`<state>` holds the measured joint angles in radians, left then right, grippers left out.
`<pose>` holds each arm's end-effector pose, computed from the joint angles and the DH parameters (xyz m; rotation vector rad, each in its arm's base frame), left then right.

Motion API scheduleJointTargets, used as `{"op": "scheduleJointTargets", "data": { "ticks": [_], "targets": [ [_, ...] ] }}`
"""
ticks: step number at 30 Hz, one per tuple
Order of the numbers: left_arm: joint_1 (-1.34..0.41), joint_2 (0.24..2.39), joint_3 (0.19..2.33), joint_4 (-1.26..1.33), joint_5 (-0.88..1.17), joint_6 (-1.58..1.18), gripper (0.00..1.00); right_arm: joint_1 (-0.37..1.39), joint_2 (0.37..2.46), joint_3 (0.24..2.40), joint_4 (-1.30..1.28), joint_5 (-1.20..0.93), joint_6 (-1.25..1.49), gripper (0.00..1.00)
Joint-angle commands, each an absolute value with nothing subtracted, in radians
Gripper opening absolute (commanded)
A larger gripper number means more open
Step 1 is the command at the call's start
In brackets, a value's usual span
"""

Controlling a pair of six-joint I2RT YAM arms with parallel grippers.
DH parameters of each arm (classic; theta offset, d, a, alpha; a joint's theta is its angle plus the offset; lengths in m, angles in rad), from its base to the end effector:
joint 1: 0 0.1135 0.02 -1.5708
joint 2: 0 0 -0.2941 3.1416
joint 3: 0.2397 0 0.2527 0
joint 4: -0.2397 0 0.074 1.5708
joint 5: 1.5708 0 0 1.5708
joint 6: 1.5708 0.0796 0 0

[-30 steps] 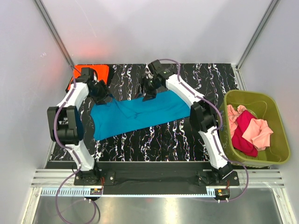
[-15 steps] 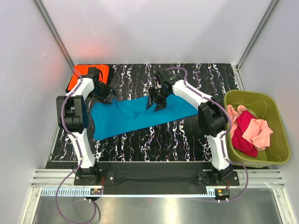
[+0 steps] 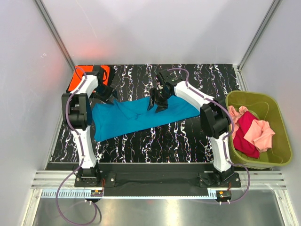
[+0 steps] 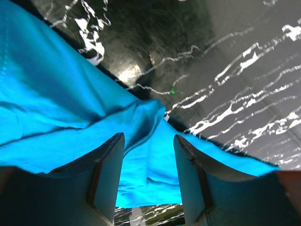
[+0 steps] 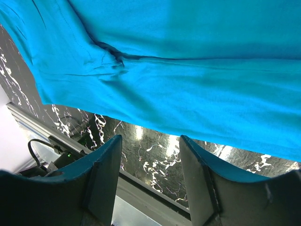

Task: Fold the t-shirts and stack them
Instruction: Fold the tshirt

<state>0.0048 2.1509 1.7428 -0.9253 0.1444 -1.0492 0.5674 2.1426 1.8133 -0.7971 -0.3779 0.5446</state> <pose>0.4663 -0.0092 0.1686 -1.4795 2.5937 -0.3648 0.4012 0.2905 0.2046 -0.1558 2.8519 0.8037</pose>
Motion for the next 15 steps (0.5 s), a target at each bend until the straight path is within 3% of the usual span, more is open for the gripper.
{"op": "scheduleJointTargets", "data": {
  "ticks": [1,6,11,15],
  "targets": [
    [0.005,2.186,1.822,-0.962,0.106,-1.072,0.49,0.566,2.115,1.847,-0.792,-0.362,0.520,0.59],
    [-0.020,2.221,1.851,-0.948,0.112,-1.072,0.39,0.566,2.106,1.848,-0.810,-0.339,0.497,0.59],
    [-0.023,2.247,1.887,-0.956,0.100,-1.057,0.34,0.563,2.102,1.836,-0.818,-0.334,0.483,0.59],
    [-0.026,2.246,1.890,-0.956,0.084,-1.049,0.20,0.561,2.106,1.836,-0.818,-0.342,0.480,0.59]
  ]
}}
